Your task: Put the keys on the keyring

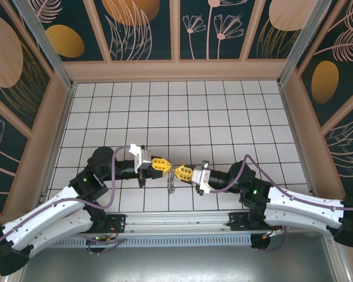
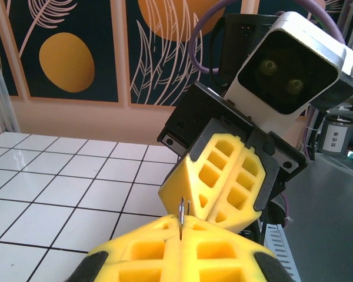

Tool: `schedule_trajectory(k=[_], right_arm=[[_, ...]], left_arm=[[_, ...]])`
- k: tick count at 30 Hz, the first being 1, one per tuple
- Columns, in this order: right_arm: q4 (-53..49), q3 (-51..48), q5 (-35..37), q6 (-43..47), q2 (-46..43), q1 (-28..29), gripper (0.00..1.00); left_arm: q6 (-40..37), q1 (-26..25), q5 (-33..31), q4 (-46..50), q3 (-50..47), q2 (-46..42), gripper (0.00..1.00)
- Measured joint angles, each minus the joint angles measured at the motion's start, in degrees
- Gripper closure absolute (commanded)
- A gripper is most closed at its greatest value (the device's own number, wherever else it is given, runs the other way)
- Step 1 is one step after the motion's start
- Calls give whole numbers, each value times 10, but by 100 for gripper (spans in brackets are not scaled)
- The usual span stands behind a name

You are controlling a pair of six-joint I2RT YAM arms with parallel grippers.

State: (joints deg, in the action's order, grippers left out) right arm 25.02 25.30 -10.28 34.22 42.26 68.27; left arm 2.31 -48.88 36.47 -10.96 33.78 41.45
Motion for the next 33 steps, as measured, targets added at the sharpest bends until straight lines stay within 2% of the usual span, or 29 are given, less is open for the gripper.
schedule_trajectory(k=[1,6,10,18,26,33], right_arm=[[0,0,0,0,0,0,100],[-4,-6,0,-6,-10,0,79],[-21,-27,0,-28,-44,0,72],[-11,-26,-19,-76,-86,-24,71],[16,11,-81,-104,-24,-35,69],[51,13,-105,-126,3,-37,68]], left_arm=[[0,0,2,-1,0,0,100],[0,-1,5,-12,0,-1,100],[-1,-1,5,-29,0,-10,100],[-1,-1,6,-45,0,-12,100],[0,-1,10,-63,0,-12,100],[-1,-1,10,-64,0,-12,100]])
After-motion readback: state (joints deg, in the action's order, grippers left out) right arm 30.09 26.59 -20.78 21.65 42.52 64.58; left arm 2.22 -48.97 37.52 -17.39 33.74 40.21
